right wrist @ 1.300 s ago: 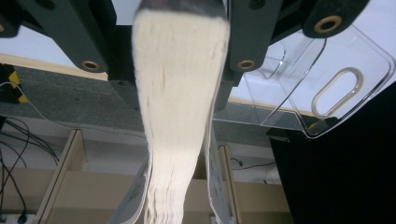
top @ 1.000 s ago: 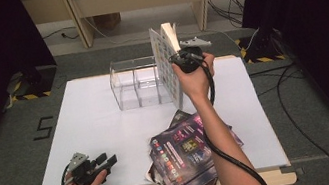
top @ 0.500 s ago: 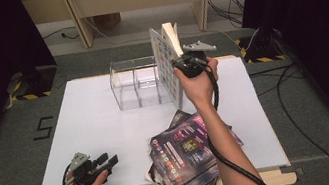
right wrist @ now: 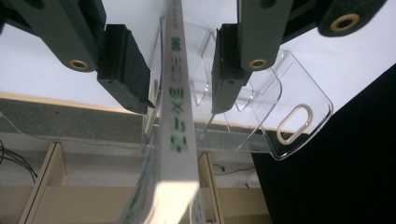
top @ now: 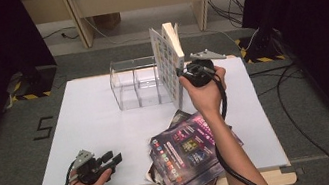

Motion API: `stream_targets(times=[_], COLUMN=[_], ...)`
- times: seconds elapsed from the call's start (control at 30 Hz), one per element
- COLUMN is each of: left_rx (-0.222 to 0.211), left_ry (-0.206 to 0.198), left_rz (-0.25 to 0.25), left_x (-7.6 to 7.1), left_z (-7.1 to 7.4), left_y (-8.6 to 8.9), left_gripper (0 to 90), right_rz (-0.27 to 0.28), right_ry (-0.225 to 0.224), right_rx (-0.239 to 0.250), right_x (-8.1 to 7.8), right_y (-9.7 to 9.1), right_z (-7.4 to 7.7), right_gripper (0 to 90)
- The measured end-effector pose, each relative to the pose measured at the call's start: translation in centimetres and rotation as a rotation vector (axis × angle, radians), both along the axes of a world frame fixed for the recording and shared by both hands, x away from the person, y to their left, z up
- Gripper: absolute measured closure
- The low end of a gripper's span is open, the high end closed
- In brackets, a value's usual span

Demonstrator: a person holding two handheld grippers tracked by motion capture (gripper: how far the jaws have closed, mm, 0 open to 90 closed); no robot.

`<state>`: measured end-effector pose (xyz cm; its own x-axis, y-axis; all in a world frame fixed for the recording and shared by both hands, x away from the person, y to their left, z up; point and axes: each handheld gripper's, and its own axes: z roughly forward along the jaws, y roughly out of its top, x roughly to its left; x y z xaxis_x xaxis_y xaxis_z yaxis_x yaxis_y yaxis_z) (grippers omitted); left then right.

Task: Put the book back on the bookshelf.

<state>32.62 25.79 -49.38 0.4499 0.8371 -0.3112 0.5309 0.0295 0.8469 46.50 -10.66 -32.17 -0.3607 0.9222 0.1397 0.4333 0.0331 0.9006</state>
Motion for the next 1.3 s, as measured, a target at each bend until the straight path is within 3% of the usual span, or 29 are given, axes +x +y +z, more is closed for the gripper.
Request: stream_targets(times=[0.17, 0.43, 0.47, 0.53, 0.67, 0.7, 0.97, 1.1, 1.3], left_rx=[0.010, 0.027, 0.025, 0.020, 0.028, 0.041, 0.079, 0.087, 0.087], left_ry=[-0.001, 0.040, 0.046, 0.059, 0.084, 0.088, 0.095, 0.119, 0.138], left_rz=[-0.058, -0.122, -0.131, -0.145, -0.167, -0.175, -0.202, -0.224, -0.234], left_x=[0.3, 1.1, 1.4, 1.8, 2.9, 3.4, 5.2, 6.4, 7.1], left_z=[0.5, 0.6, 0.6, 0.7, 0.7, 0.7, 0.8, 0.6, 0.4], left_y=[-1.3, -2.9, -3.2, -3.7, -4.7, -5.2, -6.9, -8.0, -8.5], left_gripper=[59.2, 68.8, 68.8, 68.6, 66.0, 63.7, 58.3, 57.3, 56.5], right_rz=[-0.011, -0.062, -0.062, -0.082, -0.108, -0.121, -0.158, -0.184, -0.202], right_ry=[0.044, 0.162, 0.162, 0.210, 0.262, 0.290, 0.407, 0.455, 0.479], right_rx=[-0.011, -0.040, -0.040, -0.045, -0.059, -0.071, -0.109, -0.120, -0.140], right_x=[-0.8, -1.8, -1.8, -1.9, -1.9, -1.8, -2.0, -2.2, -2.5], right_y=[-1.3, -4.3, -4.3, -5.3, -6.2, -6.8, -8.5, -9.2, -10.1], right_z=[-0.9, -3.5, -3.5, -4.7, -6.0, -7.0, -10.8, -12.0, -12.8], right_gripper=[63.8, 80.4, 80.4, 82.0, 82.7, 83.5, 88.1, 88.4, 88.2])
